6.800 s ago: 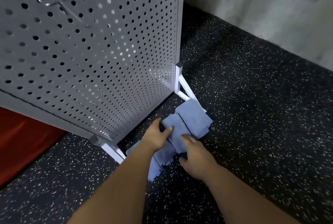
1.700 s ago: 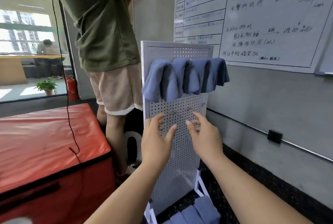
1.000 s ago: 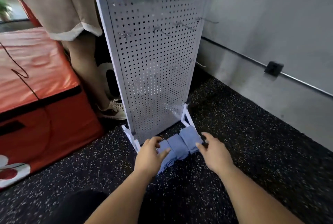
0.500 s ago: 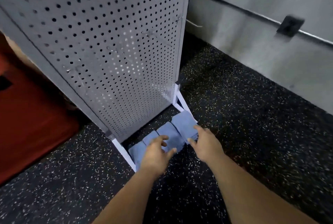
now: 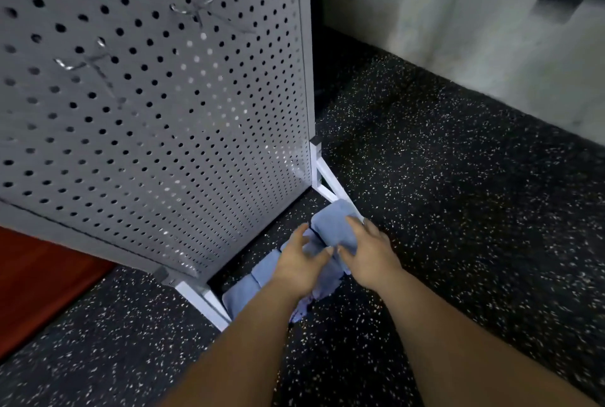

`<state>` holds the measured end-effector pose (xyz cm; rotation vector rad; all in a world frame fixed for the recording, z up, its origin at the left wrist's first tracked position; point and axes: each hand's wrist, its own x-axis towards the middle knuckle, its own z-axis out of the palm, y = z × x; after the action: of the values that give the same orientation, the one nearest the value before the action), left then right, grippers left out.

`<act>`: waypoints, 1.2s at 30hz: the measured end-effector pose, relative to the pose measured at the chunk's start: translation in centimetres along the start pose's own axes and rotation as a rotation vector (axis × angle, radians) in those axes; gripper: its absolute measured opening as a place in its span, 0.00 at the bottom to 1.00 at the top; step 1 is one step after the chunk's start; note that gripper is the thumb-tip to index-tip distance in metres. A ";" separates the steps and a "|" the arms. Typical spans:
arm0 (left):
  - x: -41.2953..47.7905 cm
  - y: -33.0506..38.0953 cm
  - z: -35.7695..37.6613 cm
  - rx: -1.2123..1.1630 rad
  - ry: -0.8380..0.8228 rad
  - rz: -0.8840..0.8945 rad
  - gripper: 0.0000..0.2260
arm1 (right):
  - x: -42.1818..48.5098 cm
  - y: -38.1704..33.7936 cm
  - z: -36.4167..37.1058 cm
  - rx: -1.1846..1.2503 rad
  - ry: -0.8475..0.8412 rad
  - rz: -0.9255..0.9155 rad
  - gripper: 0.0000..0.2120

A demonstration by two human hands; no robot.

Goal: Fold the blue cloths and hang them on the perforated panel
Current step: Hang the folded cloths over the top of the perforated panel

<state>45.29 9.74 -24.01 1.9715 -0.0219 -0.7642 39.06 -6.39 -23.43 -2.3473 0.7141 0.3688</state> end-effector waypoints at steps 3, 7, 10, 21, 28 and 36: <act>0.9 -0.1 -0.5 -0.103 -0.079 -0.040 0.38 | 0.5 0.8 0.6 0.044 -0.038 -0.013 0.34; 1.8 -0.2 -0.4 -0.122 -0.147 -0.067 0.39 | 0.6 1.1 1.1 0.010 -0.033 -0.041 0.33; 3.0 0.0 0.3 -0.140 -0.140 -0.074 0.40 | 0.8 1.4 1.3 -0.012 -0.033 -0.052 0.34; 5.8 1.3 2.2 -0.222 -0.021 -0.174 0.18 | 0.7 2.8 0.9 0.076 -0.021 -0.083 0.37; 2.3 3.8 2.4 -0.318 -0.071 -0.159 0.11 | -0.9 1.5 -1.8 0.173 0.105 -0.093 0.32; -7.5 12.5 -0.6 -0.382 -0.090 0.063 0.15 | -8.0 -2.3 -10.4 0.250 0.207 -0.186 0.29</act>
<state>43.27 6.14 -10.03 1.5674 0.0080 -0.7539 34.69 -8.61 -11.04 -2.2075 0.5914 -0.0443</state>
